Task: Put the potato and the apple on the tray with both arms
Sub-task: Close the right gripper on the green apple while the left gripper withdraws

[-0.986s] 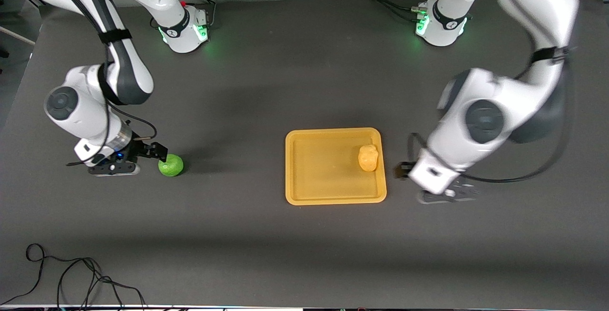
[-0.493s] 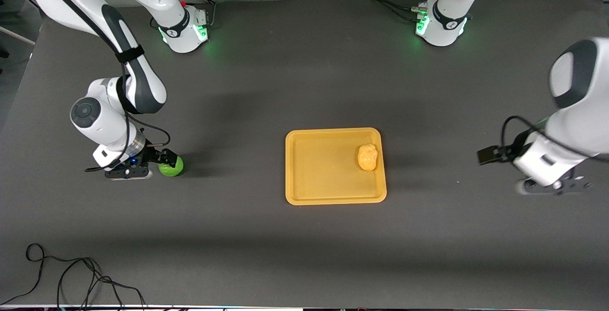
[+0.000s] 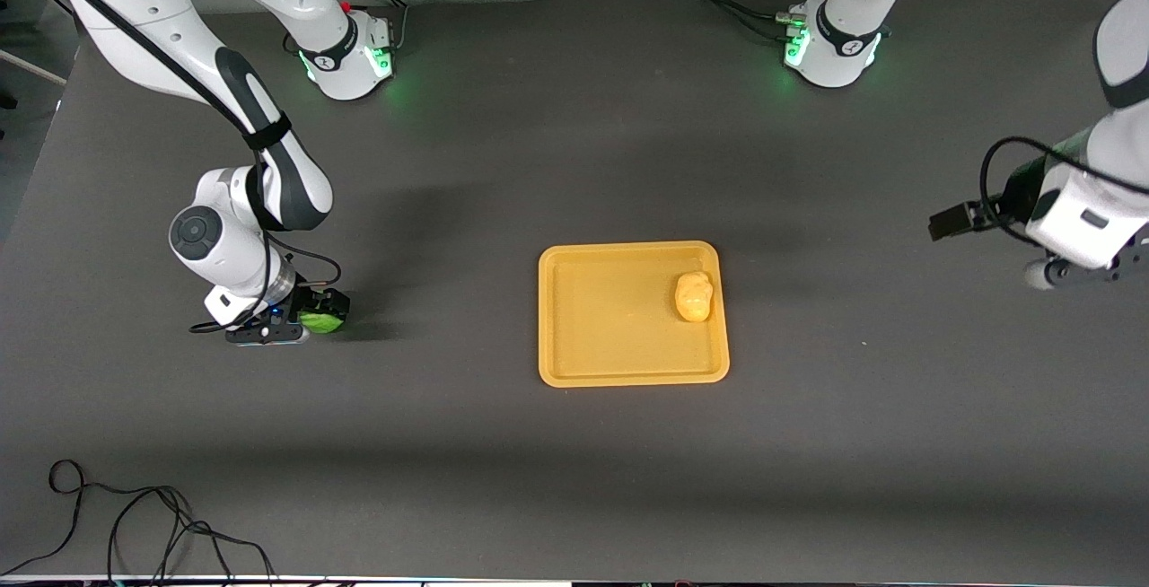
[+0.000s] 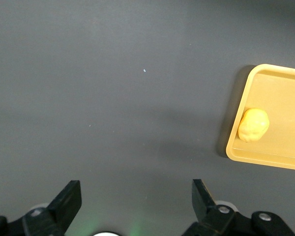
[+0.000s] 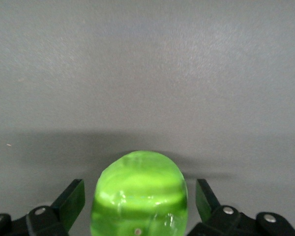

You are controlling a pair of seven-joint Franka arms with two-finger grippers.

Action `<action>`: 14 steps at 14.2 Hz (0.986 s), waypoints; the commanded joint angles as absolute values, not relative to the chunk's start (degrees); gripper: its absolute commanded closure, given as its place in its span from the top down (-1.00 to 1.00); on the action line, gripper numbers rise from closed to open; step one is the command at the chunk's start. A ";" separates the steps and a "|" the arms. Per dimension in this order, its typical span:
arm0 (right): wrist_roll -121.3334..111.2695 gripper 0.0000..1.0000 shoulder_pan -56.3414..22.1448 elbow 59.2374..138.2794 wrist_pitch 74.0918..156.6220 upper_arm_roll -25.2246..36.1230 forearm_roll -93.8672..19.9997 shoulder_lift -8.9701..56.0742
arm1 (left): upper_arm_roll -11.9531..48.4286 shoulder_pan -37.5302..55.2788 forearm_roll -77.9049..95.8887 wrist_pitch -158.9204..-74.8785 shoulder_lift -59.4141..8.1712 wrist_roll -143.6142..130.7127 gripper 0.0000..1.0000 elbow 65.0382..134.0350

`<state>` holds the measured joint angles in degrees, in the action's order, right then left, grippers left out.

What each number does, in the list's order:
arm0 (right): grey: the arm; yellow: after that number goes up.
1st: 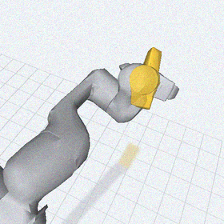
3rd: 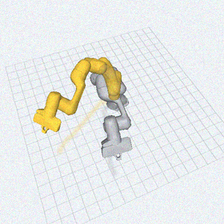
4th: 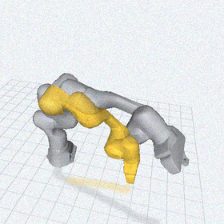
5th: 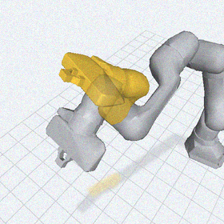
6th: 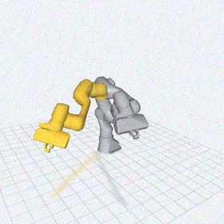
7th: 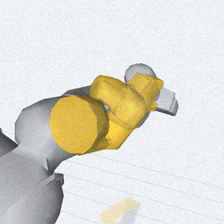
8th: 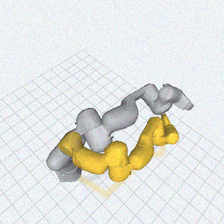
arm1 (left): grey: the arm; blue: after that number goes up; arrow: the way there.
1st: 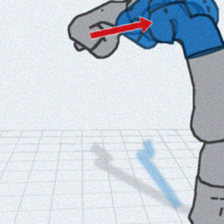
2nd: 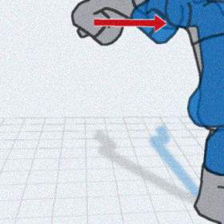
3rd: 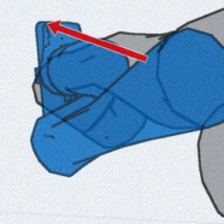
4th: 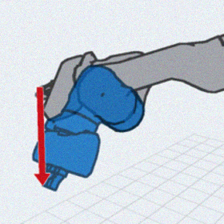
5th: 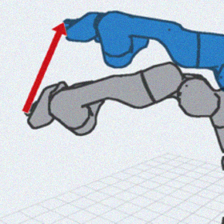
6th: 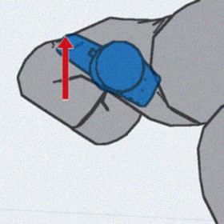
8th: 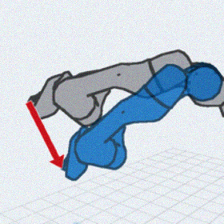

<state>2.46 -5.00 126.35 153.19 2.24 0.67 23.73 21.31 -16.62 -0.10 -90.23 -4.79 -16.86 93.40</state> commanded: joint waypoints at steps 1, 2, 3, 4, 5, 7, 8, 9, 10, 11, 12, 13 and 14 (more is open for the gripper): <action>2.29 0.84 -5.01 126.12 154.25 2.29 -0.26 24.61 | 21.44 -17.05 0.62 -90.88 -2.28 -18.11 1.00 95.10; 2.02 0.50 -4.92 126.12 153.90 2.29 -0.26 24.61 | 21.53 -17.14 -0.25 -90.70 -2.72 -17.50 1.00 94.31; 1.85 0.21 -4.92 126.12 153.37 2.37 -0.26 24.26 | 21.45 -17.40 0.69 -88.70 -2.72 -18.80 1.00 94.31; 1.67 0.08 -4.83 126.04 152.93 2.37 -0.26 23.82 | 21.71 -16.79 0.96 -85.29 -1.94 -22.20 1.00 94.39; 1.76 0.07 -4.92 125.60 151.62 2.37 -0.26 22.60 | 22.58 -15.92 0.10 -84.91 -1.06 -25.80 1.00 94.22; 1.76 0.07 -5.01 123.50 146.63 2.37 -0.26 18.83 | 23.12 -15.12 -0.44 -86.56 -1.05 -26.54 1.00 94.48; 2.02 0.07 -5.10 121.49 142.95 2.37 -0.26 17.16 | 23.03 -15.29 -0.18 -87.44 -1.23 -26.54 1.00 94.57; 2.28 0.07 -5.36 118.25 138.47 2.20 -0.26 15.92 | 23.03 -15.38 -0.18 -87.97 -1.32 -26.28 1.00 94.57; 2.46 0.07 -5.71 113.69 133.03 1.76 -0.26 15.73 | 22.85 -15.47 -0.18 -88.07 -1.32 -25.93 1.00 94.66; 3.85 0.07 -7.45 108.07 126.63 1.84 -0.26 16.43 | 21.20 -14.34 -0.18 -88.15 -0.88 -24.97 1.00 94.66; 7.09 0.07 -9.65 102.36 120.99 1.85 -0.26 17.57 | 19.01 -11.72 -0.26 -88.15 -0.97 -24.79 1.00 94.66; 10.86 0.07 -12.45 96.48 116.15 1.93 -0.18 19.06 | 14.81 -9.17 -0.09 -87.98 -0.88 -24.61 1.00 94.66; 14.81 0.07 -15.53 90.85 111.67 1.93 -0.09 20.90 | 11.20 -5.31 -0.09 -87.98 -0.97 -23.74 1.00 94.66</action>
